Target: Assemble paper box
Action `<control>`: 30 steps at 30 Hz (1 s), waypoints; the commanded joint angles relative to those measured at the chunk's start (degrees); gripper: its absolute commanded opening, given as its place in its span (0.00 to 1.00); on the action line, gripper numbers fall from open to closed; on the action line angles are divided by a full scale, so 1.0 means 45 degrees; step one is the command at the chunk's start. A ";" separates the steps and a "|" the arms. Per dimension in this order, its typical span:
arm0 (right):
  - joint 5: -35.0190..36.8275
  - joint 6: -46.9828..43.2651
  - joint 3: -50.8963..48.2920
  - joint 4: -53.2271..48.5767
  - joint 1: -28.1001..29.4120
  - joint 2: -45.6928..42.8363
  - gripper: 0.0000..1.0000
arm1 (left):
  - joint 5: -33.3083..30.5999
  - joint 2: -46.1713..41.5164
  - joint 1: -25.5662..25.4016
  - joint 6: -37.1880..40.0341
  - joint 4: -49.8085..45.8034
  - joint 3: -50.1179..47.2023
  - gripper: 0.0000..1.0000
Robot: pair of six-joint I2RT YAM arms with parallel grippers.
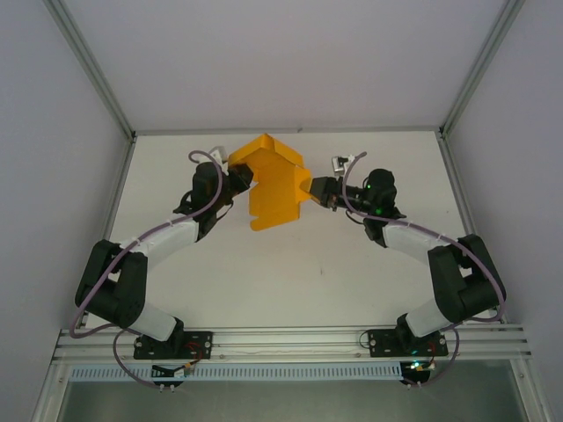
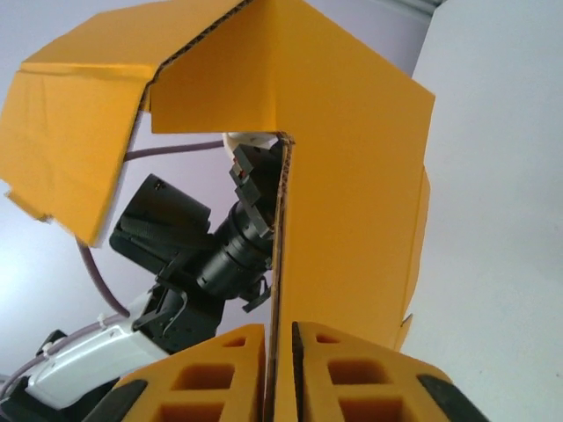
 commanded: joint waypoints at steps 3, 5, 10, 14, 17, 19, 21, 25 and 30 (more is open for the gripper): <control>-0.0652 -0.2499 -0.0435 -0.3818 -0.1040 -0.1400 0.46 | 0.0488 -0.0421 0.0032 0.2102 -0.2361 0.0317 0.00; 0.0170 -0.4962 -0.0170 -0.6514 -0.1326 -0.2569 0.63 | 0.0369 -0.0624 0.0044 0.2705 -0.3225 0.0128 0.00; 0.4822 -1.0337 0.1097 -1.3552 -0.1350 -0.4735 1.00 | 0.0898 -0.0960 0.0040 0.3456 -0.4034 -0.0314 0.00; 0.5387 -1.2280 0.1976 -1.4737 -0.1337 -0.4588 1.00 | 0.1626 -0.0772 0.0032 0.4109 -0.4853 0.0018 0.00; 0.4598 -1.4100 0.2606 -1.4997 -0.1163 -0.3856 1.00 | 0.1783 -0.0462 0.0034 0.4365 -0.5289 0.0332 0.00; 0.4259 -1.5305 0.2980 -1.5083 -0.0929 -0.3292 1.00 | 0.1796 -0.0226 0.0023 0.4389 -0.5438 0.0536 0.00; 0.3729 -1.6213 0.3444 -1.5313 -0.0607 -0.2708 0.95 | 0.1829 0.0004 0.0011 0.4386 -0.5510 0.0682 0.00; 0.3294 -1.7283 0.4228 -1.5357 -0.0015 -0.1542 0.82 | 0.1809 0.0418 -0.0105 0.4426 -0.5709 0.1024 0.00; 0.2830 -1.7696 0.4990 -1.5341 0.0366 -0.0461 0.71 | 0.1483 0.0675 -0.0325 0.4592 -0.6026 0.1322 0.00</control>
